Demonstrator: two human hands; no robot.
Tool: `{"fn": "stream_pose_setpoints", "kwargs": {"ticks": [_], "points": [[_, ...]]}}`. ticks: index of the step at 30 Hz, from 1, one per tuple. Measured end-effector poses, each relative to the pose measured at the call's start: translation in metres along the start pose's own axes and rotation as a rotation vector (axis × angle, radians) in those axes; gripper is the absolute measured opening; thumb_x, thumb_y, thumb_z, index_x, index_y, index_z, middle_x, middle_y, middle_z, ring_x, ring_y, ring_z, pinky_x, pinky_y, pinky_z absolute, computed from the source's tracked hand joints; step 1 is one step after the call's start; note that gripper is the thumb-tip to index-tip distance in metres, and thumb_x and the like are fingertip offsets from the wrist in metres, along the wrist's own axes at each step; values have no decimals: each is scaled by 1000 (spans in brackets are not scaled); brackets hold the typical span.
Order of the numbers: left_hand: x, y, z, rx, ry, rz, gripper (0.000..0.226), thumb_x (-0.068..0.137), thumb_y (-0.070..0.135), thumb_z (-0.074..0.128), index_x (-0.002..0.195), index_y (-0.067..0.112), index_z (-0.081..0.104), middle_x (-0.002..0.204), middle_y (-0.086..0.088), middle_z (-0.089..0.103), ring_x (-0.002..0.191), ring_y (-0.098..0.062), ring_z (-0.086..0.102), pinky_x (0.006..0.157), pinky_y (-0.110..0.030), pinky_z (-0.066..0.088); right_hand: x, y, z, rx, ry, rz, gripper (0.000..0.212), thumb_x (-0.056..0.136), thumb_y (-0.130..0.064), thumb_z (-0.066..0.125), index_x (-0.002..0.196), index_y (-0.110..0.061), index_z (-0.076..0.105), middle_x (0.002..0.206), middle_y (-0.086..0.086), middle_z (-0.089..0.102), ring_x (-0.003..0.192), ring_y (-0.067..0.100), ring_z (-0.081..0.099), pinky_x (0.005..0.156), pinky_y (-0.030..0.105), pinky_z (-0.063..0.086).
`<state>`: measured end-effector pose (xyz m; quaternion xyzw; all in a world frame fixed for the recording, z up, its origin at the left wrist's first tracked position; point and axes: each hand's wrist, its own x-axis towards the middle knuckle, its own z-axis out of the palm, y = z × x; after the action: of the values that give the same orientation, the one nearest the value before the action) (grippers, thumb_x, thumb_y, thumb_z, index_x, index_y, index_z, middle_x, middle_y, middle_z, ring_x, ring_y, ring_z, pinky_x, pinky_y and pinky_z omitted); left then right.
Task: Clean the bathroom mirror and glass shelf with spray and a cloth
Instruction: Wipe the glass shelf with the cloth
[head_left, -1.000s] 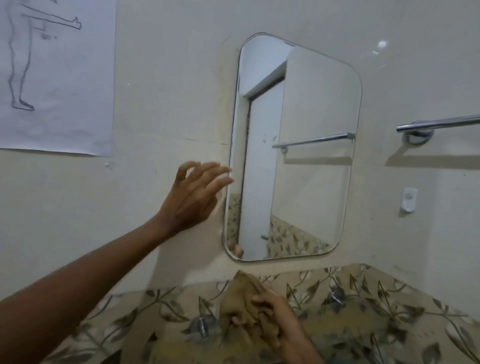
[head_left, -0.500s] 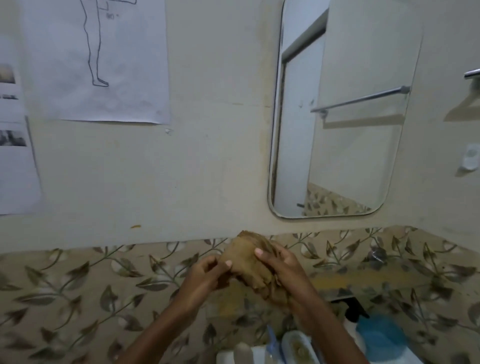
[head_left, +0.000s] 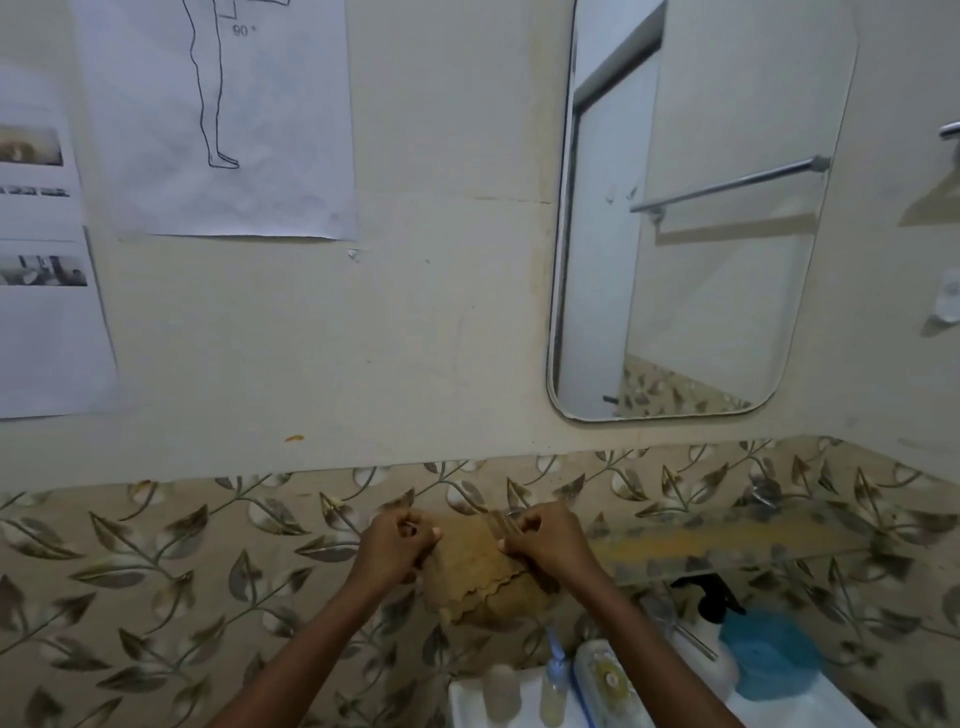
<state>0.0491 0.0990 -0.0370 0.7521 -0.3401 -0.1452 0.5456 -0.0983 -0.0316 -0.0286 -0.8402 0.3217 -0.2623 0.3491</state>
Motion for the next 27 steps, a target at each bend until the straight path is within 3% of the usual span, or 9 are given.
{"fn": "stream_pose_setpoints", "kwargs": {"ticks": [2, 4, 5, 7, 9, 11, 15, 22, 27], "points": [[5, -9, 4, 35, 52, 51, 13, 81, 15, 70, 76, 22, 60, 71, 4, 60, 65, -17, 59, 53, -26, 49, 2, 4, 5, -122, 30, 10, 31, 72, -23, 75, 51, -19, 53, 52, -3, 49, 48, 9, 44, 53, 25, 35], [4, -16, 6, 93, 114, 105, 8, 84, 17, 65, 78, 21, 62, 70, 8, 61, 66, -12, 59, 58, -24, 47, -5, 3, 7, -325, 115, -19, 11, 77, -29, 69, 80, -19, 69, 80, 2, 61, 76, 17, 56, 67, 29, 43], [3, -19, 6, 114, 144, 132, 11, 88, 18, 60, 77, 22, 63, 70, 8, 62, 67, -11, 60, 59, -25, 47, -7, 5, 10, -395, 169, -74, 18, 80, -28, 62, 92, -16, 70, 92, 5, 62, 89, 22, 57, 76, 33, 45], [1, -23, 6, 130, 193, 173, 18, 93, 19, 51, 80, 23, 64, 75, 3, 65, 71, -14, 60, 65, -32, 48, -11, 2, 17, -419, 210, -289, 22, 81, -17, 52, 93, -12, 70, 95, 7, 66, 94, 28, 58, 84, 38, 44], [1, -24, 6, 106, 227, 200, 19, 94, 15, 47, 87, 22, 64, 83, 0, 65, 76, -15, 60, 67, -34, 48, -12, -8, 29, -437, 121, -449, 20, 83, -12, 48, 85, -10, 68, 88, 6, 67, 88, 26, 58, 88, 41, 45], [2, -21, 7, 53, 242, 235, 21, 94, 10, 45, 89, 20, 63, 86, -1, 65, 81, -15, 61, 69, -32, 48, -11, -16, 45, -491, -69, -484, 25, 92, -23, 39, 88, -9, 60, 95, 7, 62, 93, 24, 53, 94, 45, 40], [4, -17, 15, 27, 206, 284, 25, 93, 7, 45, 87, 25, 61, 86, 8, 65, 86, -12, 62, 73, -29, 48, -9, -9, 67, -606, -287, -442, 45, 97, -42, 27, 134, -19, 37, 148, 4, 34, 136, 28, 27, 110, 51, 18], [3, -12, 31, 3, 219, 371, 33, 91, -2, 43, 86, 25, 62, 88, 11, 65, 88, -7, 60, 75, -22, 45, -19, 8, 52, -581, -295, -501, 66, 90, -61, 10, 146, -28, 22, 157, -5, 18, 145, 19, 13, 117, 46, 4], [13, -12, 40, -40, 176, 394, 30, 85, 3, 40, 84, 17, 67, 87, 4, 69, 87, -12, 63, 76, -32, 50, -28, 27, 31, -590, -254, -536, 67, 89, -55, 4, 144, -27, 29, 155, -6, 26, 144, 15, 17, 118, 40, 4]]}}
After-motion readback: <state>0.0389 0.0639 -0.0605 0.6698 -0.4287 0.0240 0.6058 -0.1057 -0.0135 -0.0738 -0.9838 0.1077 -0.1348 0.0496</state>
